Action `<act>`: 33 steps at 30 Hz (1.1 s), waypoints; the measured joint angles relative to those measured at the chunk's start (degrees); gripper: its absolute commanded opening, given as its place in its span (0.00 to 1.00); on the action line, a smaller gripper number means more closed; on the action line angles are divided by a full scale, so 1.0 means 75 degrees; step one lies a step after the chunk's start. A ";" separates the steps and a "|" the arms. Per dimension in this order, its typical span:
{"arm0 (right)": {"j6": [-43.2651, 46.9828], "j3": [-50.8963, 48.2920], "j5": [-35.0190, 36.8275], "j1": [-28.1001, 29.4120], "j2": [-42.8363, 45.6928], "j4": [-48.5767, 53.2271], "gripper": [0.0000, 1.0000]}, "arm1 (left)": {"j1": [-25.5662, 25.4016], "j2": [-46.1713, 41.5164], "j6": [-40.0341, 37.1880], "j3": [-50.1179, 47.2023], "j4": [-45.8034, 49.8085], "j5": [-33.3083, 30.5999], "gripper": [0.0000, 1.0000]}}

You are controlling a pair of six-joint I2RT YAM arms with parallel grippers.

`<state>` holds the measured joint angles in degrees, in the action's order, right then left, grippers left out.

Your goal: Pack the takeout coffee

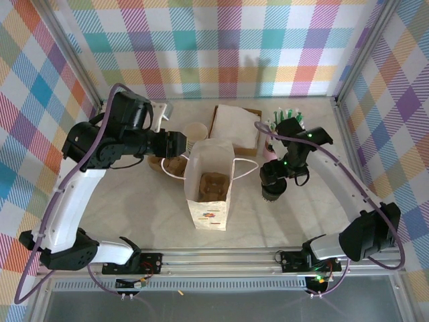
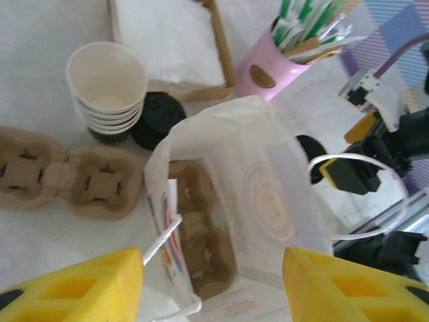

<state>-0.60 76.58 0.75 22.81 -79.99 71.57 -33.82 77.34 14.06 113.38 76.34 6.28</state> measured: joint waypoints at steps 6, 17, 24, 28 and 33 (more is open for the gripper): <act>0.0181 -0.0143 0.0003 0.0003 -0.0428 -0.0239 0.92 | 0.0000 0.0134 -0.0035 0.0017 0.0487 -0.0242 0.57; -0.0242 -0.0242 0.0166 0.0003 -0.0629 -0.0370 0.84 | 0.0003 0.0152 -0.0032 0.0117 0.0784 -0.0233 0.57; -0.1064 -0.0248 0.0420 0.0026 -0.0632 -0.0428 0.85 | 0.0029 0.0184 -0.0026 0.0119 0.0813 -0.0297 0.58; -0.1384 -0.0280 0.0495 0.0125 -0.0632 -0.0431 0.85 | 0.0035 0.0184 -0.0026 0.0119 0.0813 -0.0344 0.58; -0.1647 -0.0501 0.0498 0.0280 -0.0632 -0.0460 0.86 | 0.0035 0.0181 -0.0026 0.0119 0.0813 -0.0396 0.58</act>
<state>-12.95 72.82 4.49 24.91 -84.73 68.12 -33.56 78.70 13.87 114.28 82.43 3.31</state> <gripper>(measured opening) 0.855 0.576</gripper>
